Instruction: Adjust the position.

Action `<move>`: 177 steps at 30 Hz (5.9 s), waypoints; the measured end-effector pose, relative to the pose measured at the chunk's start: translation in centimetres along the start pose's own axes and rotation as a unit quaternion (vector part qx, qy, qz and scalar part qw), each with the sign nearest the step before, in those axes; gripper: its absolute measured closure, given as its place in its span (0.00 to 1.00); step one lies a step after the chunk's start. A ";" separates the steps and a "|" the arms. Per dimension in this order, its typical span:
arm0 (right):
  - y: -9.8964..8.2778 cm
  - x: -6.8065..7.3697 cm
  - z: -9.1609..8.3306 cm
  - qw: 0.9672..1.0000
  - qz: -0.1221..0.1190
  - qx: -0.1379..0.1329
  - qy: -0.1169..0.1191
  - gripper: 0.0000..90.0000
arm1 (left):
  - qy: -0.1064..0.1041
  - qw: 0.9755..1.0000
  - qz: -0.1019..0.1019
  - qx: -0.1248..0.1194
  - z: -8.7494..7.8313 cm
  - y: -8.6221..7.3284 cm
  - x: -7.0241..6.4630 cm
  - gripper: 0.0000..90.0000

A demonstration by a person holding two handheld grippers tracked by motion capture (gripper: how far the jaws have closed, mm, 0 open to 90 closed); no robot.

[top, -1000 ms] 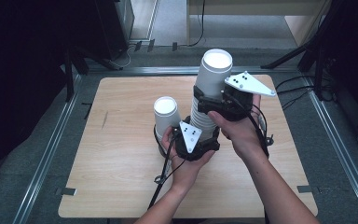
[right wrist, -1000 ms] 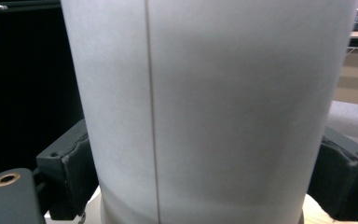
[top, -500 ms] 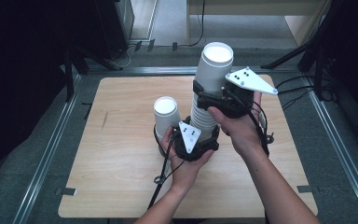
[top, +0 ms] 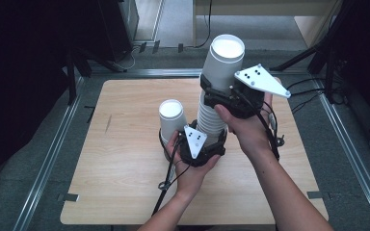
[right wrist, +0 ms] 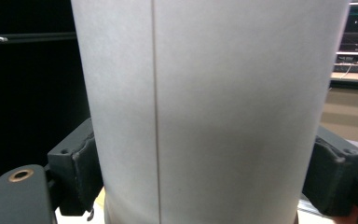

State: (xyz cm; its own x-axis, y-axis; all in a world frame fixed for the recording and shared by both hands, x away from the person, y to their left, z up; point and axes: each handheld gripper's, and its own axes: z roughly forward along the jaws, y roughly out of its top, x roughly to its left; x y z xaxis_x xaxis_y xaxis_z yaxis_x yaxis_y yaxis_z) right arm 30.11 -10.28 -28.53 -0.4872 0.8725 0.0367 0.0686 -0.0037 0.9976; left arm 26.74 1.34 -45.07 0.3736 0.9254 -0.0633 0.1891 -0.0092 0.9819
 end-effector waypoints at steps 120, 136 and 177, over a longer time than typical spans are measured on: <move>-22.8 2.4 -8.8 0.903 -0.412 0.069 -0.102 0.18 | -0.238 0.964 -0.069 0.100 -9.5 -1.2 6.2 0.00; -25.3 5.0 -8.2 0.875 -0.471 0.076 -0.082 0.18 | -0.255 0.952 -0.078 0.152 -8.8 -1.3 5.2 0.00; -26.4 6.5 -8.3 0.849 -0.520 0.050 -0.084 0.15 | -0.280 0.920 -0.106 0.253 -7.1 -2.4 5.4 0.23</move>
State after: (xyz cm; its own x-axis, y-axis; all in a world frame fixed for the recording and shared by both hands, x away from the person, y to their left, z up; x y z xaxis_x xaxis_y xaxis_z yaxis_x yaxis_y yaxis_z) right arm 17.86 -8.53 -54.12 -0.1987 0.4363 -0.8776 -0.2453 0.8448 0.4755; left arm 21.82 9.06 -46.54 0.6624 0.5881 -0.4640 0.6565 -0.1573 0.7378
